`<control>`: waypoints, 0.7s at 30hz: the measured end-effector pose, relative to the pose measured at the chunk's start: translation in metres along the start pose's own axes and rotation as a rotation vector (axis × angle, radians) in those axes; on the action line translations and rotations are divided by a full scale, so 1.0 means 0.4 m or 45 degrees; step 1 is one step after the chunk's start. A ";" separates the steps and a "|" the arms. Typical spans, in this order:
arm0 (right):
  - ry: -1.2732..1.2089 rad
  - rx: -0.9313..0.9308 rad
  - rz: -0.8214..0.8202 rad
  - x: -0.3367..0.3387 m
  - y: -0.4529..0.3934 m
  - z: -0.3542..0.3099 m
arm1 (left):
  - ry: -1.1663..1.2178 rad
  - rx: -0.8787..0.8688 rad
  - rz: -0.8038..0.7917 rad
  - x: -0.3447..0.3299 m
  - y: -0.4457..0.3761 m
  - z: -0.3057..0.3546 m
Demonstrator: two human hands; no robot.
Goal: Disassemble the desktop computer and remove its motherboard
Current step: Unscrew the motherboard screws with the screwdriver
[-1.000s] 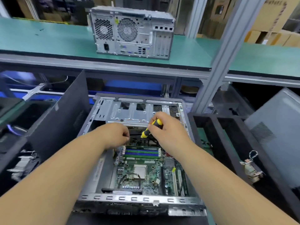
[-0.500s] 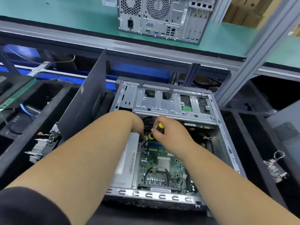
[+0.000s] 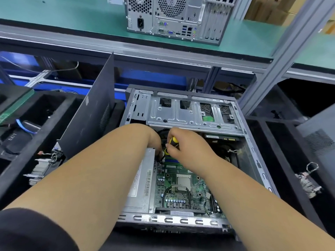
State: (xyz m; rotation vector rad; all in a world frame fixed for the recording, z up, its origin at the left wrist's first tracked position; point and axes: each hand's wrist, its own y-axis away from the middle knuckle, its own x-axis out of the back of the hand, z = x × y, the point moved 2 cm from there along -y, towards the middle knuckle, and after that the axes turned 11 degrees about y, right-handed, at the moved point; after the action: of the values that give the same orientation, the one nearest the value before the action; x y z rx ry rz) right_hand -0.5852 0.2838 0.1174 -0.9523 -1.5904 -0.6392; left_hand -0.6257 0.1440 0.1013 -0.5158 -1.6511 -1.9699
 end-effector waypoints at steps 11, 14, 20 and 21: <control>0.016 0.040 -0.017 0.005 0.002 -0.004 | -0.075 0.038 -0.004 -0.002 -0.016 0.004; 0.020 0.067 -0.022 0.007 0.002 -0.006 | -0.090 0.040 0.009 -0.004 -0.020 0.003; 0.087 0.201 -0.021 0.013 -0.006 -0.023 | -0.040 0.045 0.005 -0.003 -0.031 -0.008; 0.145 0.233 -0.015 0.012 -0.009 -0.027 | -0.026 0.047 0.016 -0.002 -0.032 -0.012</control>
State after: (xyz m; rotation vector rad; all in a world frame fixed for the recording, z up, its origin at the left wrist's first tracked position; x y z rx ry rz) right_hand -0.5826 0.2743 0.1248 -0.7588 -1.5259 -0.5366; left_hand -0.6326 0.1411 0.0897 -0.5334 -1.6891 -1.9277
